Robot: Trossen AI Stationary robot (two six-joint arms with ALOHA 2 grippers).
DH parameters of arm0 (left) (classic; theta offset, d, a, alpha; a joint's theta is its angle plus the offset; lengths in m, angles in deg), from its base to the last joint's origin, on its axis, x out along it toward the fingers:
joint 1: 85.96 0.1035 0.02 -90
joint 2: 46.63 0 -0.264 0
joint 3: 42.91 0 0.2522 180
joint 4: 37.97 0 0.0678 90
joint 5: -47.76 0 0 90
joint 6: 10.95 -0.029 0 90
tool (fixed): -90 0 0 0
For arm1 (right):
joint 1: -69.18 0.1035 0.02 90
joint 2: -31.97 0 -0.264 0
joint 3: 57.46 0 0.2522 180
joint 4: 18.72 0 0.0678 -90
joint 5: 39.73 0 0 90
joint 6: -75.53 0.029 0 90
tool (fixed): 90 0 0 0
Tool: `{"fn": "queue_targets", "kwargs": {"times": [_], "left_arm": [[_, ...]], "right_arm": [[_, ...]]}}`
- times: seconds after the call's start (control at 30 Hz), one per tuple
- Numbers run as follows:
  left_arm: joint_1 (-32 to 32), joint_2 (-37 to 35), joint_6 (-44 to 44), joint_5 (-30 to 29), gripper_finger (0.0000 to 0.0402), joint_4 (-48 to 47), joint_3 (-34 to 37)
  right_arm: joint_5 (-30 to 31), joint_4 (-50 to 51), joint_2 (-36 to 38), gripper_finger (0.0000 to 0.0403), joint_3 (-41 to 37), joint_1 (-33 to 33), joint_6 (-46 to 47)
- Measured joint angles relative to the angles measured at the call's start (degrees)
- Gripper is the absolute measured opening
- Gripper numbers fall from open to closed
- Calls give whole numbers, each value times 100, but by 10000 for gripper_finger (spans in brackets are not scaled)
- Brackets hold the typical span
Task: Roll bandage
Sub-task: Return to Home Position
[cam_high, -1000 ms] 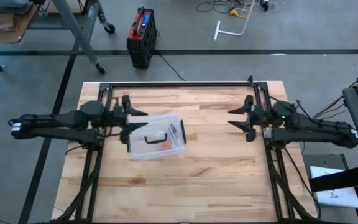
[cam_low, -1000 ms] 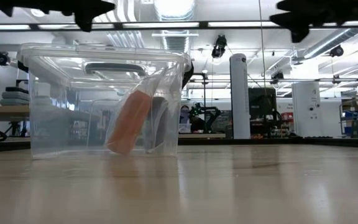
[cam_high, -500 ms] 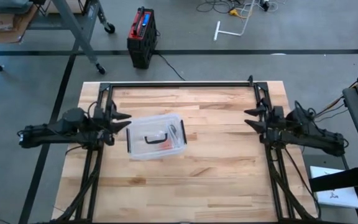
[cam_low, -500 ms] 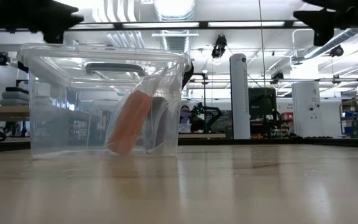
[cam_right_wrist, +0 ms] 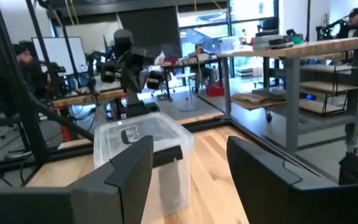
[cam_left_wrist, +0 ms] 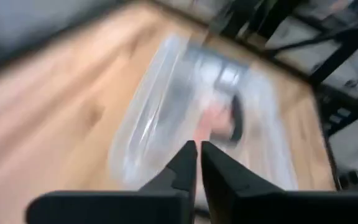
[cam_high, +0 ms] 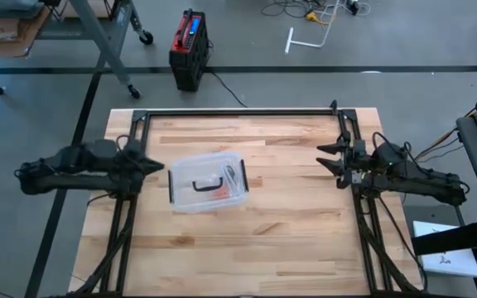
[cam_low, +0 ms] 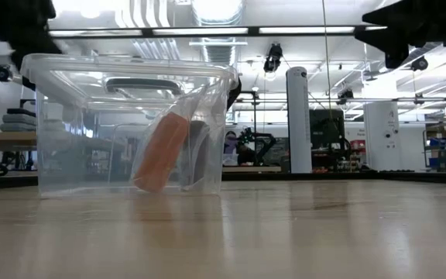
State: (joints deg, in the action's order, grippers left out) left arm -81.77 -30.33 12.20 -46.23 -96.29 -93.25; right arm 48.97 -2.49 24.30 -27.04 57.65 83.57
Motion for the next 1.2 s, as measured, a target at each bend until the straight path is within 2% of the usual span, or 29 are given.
{"fn": "queue_targets", "kwargs": {"times": [0.17,0.27,0.33,0.43,0.57,0.77,0.9,1.0,1.13,1.2], "left_arm": [[0,669,1222,19,9,-2145,-683],[0,1010,1361,-22,1,-2594,-599],[0,1182,1038,-17,3,-2292,-400],[0,1411,442,196,1,-1194,41],[-2,1762,120,505,1,49,536],[-11,2227,73,301,1,610,389],[-11,2431,-404,291,2,1688,283],[-2,2617,-910,255,3,2556,309],[0,2738,-1352,195,1,2872,324],[-2,2648,-1569,-138,2,2900,317]], "right_arm": [[2,-3,-33,199,-2,0,-3],[19,-27,-34,199,-4,0,-5],[108,-4,-36,199,-4,0,-2],[151,-13,-32,199,-4,-2,8],[151,-18,-32,199,-4,-2,102],[151,-16,-32,199,-4,-2,52],[173,-18,-32,199,-4,-2,25],[527,-16,-32,199,-4,-2,-16],[641,3,-30,199,-4,-2,-14],[638,-1,-30,199,-4,0,-71]]}}
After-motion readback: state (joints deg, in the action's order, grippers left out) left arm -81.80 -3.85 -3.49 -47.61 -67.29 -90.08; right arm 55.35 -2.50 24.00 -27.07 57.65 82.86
